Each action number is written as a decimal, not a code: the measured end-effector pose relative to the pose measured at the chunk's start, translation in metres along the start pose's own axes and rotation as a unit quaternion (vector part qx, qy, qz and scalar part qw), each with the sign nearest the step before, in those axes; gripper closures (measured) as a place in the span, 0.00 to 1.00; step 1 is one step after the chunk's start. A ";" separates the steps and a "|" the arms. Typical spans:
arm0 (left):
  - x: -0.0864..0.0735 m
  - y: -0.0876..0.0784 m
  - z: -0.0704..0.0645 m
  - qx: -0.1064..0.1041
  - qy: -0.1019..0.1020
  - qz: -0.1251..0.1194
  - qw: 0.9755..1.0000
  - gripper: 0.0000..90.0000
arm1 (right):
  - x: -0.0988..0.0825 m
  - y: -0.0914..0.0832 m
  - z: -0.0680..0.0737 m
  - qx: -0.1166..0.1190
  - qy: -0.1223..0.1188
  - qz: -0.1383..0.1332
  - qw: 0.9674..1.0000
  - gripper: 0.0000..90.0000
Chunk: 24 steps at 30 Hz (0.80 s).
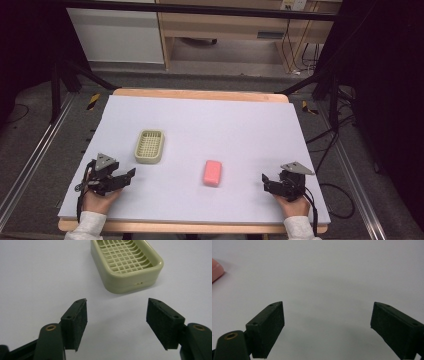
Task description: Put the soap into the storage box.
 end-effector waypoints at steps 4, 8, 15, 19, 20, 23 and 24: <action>0.004 -0.001 -0.008 -0.002 0.001 -0.002 1.000 0.38 | -0.001 -0.003 0.000 0.001 0.000 -0.003 1.000 0.13; 0.006 0.000 -0.016 -0.013 0.009 0.000 1.000 0.41 | -0.001 -0.004 0.000 -0.002 0.002 -0.003 1.000 0.13; 0.010 0.001 -0.024 -0.018 0.018 0.003 1.000 0.41 | -0.001 -0.003 0.001 -0.005 -0.001 -0.001 1.000 0.13; 0.012 0.001 -0.028 -0.015 0.021 0.002 1.000 0.39 | -0.001 -0.004 0.001 -0.006 -0.002 -0.001 1.000 0.13; 0.012 0.001 -0.028 -0.016 0.024 0.004 1.000 0.39 | -0.001 -0.004 0.001 -0.006 -0.002 -0.001 1.000 0.13; 0.013 0.001 -0.031 -0.020 0.025 0.004 0.999 0.39 | -0.001 -0.004 0.001 -0.007 -0.004 -0.003 1.000 0.13; 0.013 0.001 -0.031 -0.020 0.025 0.004 0.999 0.39 | -0.001 -0.004 0.001 -0.007 -0.004 -0.003 1.000 0.13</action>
Point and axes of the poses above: each handheld gripper's, and its own axes: y roughly forward along the jaws, x roughly out of its top, z roughly to its left, the point moved 2 cm from there along y, roughly forward along the jaws, and after that the axes turned 13 degrees about y, right-handed, at the moved point
